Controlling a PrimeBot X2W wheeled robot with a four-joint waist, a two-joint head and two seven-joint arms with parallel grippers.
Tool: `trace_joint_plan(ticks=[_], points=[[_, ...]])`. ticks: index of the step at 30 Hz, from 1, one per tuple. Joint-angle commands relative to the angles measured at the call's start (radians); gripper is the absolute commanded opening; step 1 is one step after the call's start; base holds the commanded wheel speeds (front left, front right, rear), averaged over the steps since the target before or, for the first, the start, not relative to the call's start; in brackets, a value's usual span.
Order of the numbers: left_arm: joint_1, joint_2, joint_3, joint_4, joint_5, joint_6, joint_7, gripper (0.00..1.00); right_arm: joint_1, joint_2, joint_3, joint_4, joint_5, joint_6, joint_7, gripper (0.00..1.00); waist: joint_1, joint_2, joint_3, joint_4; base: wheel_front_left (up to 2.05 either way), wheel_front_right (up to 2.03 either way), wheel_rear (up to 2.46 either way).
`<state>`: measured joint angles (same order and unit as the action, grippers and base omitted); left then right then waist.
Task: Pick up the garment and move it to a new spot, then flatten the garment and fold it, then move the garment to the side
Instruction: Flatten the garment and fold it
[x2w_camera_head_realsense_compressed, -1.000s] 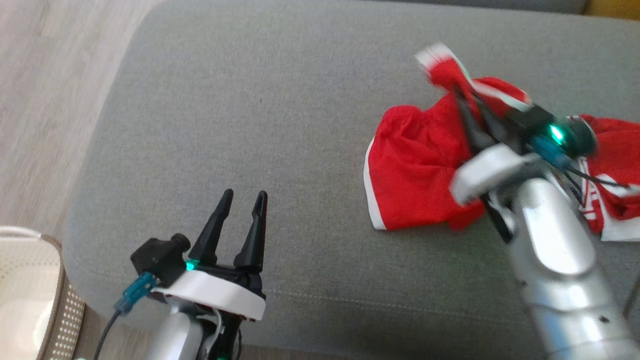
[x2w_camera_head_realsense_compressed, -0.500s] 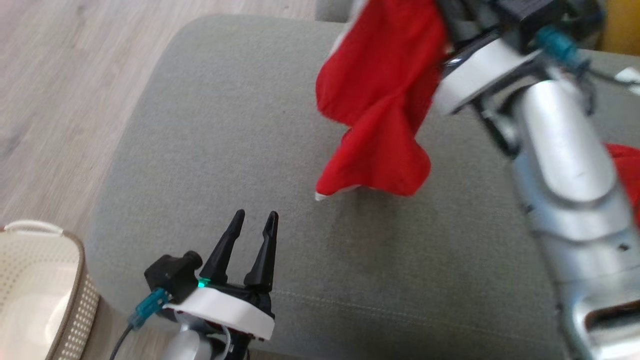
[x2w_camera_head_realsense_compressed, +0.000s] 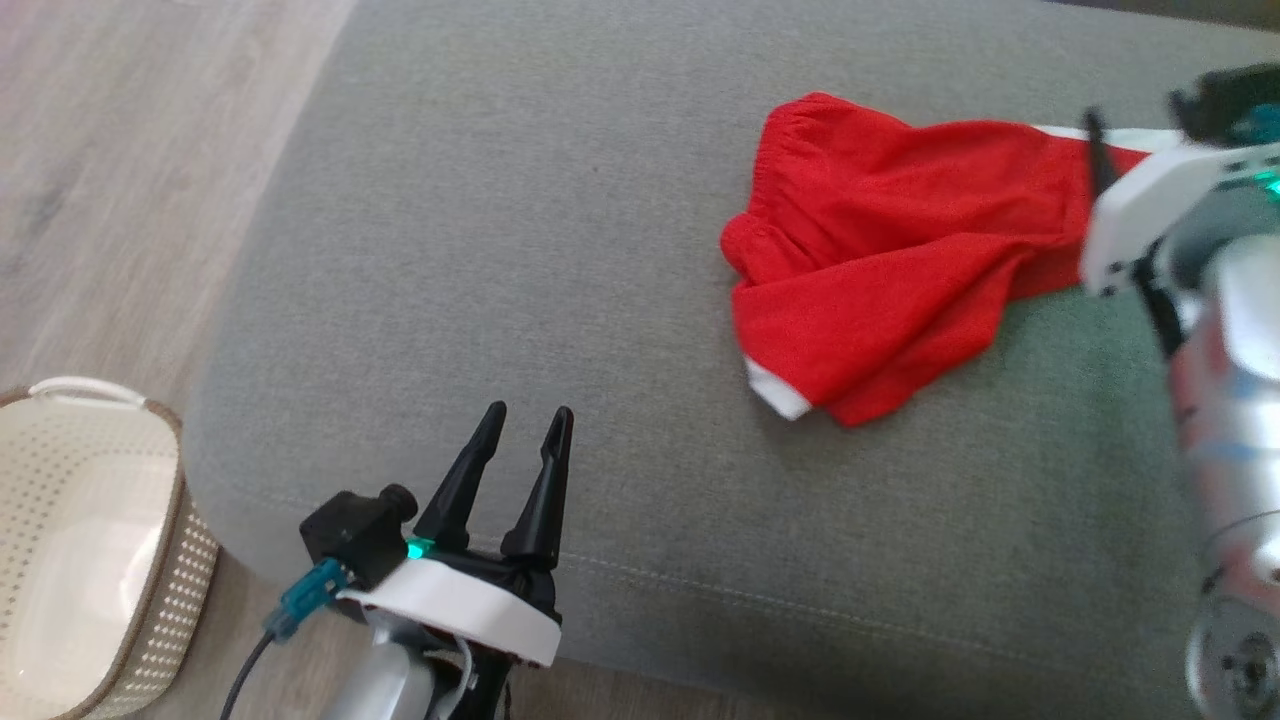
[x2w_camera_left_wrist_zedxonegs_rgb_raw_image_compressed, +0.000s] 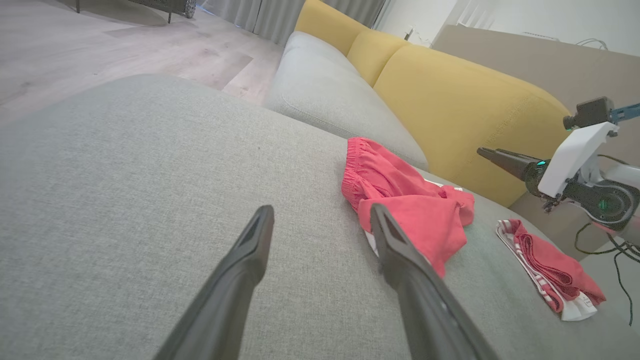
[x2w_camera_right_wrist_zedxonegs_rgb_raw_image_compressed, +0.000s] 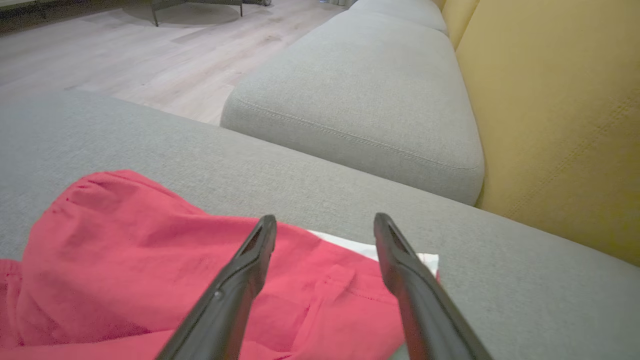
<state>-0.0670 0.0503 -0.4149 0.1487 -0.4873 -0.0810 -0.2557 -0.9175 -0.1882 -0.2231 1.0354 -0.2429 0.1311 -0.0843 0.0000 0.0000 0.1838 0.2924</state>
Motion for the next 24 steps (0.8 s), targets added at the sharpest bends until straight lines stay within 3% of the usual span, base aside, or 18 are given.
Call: trace_joint_plan(ticks=[1, 7, 12, 19, 24], points=[[-0.040, 0.000, 0.028, -0.031, -0.001, -0.008, -0.006, 1.00, -0.061, 0.036, 0.010, -0.011, -0.019, 0.000, -0.041, 1.00, 0.0000, 0.0000, 0.009, -0.020, 0.00, 0.00, 0.00], [-0.049, 0.000, 0.044, -0.030, 0.004, -0.010, -0.006, 1.00, -0.053, 0.087, 0.029, 0.010, -0.010, 0.000, -0.138, 1.00, 0.0000, 0.0000, -0.008, -0.076, 0.00, 0.00, 0.00], [-0.050, 0.000, 0.083, -0.046, 0.018, -0.006, -0.006, 1.00, -0.005, 0.127, 0.118, -0.068, 0.064, 0.000, -0.175, 1.00, 0.0000, 0.0000, -0.038, -0.147, 0.00, 0.00, 0.00], [-0.045, 0.000, 0.154, -0.068, 0.038, 0.001, -0.006, 1.00, 0.260, 0.137, 0.287, -0.468, 0.230, 0.000, -0.177, 1.00, 0.0000, 0.0000, -0.085, -0.226, 0.00, 0.00, 0.00], [-0.025, 0.000, 0.182, -0.071, 0.047, 0.001, -0.006, 1.00, 0.517, 0.138, 0.307, -0.709, 0.312, 0.000, -0.177, 1.00, 0.0000, 0.0000, -0.113, -0.257, 0.00, 0.00, 0.00]])
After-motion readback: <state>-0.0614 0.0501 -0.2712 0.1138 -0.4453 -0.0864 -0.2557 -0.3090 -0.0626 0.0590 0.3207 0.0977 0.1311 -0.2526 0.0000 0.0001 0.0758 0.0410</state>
